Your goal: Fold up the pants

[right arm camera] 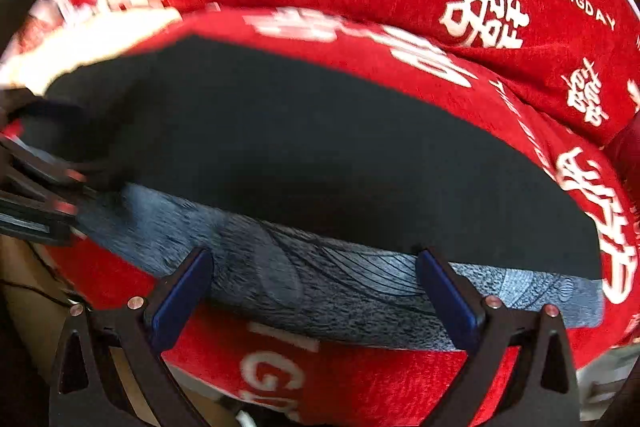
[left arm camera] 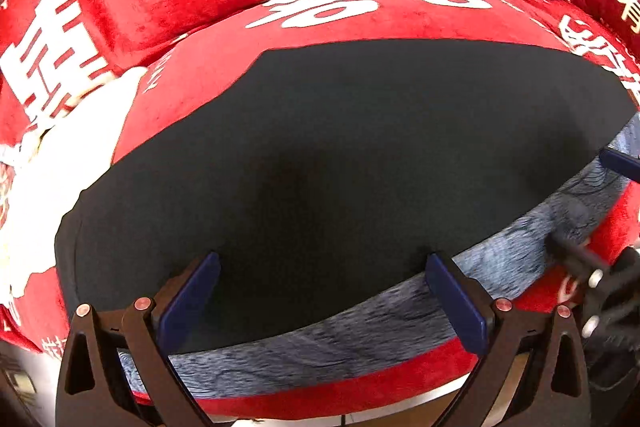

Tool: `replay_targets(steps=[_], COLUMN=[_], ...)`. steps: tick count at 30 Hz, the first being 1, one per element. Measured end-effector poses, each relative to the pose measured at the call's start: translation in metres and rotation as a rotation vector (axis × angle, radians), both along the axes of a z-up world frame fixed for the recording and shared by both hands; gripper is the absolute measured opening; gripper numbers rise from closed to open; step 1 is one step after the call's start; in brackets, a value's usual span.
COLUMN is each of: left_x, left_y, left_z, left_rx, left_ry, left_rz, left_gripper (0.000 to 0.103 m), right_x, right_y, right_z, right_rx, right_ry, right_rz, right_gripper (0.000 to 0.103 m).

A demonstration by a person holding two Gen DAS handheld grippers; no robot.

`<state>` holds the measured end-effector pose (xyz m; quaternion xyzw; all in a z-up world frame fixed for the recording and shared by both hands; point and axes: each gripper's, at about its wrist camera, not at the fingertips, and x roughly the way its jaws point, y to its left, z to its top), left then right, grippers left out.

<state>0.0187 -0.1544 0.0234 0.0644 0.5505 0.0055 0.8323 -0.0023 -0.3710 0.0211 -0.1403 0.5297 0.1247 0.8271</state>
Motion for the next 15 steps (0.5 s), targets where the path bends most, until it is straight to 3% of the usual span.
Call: replay_targets(steps=[8, 15], left_x=[-0.034, -0.077], left_y=[0.079, 0.157], left_z=[0.0, -0.023], left_rx=[-0.036, -0.071], left_ry=[-0.008, 0.045], left_rz=[0.111, 0.261], left_gripper=[0.103, 0.103], right_x=[0.004, 0.016], right_y=[-0.078, -0.15], right_z=[0.001, -0.003], right_rx=[-0.007, 0.079], right_ry=[0.02, 0.054], right_rz=[-0.171, -0.341], right_gripper=[0.103, 0.103])
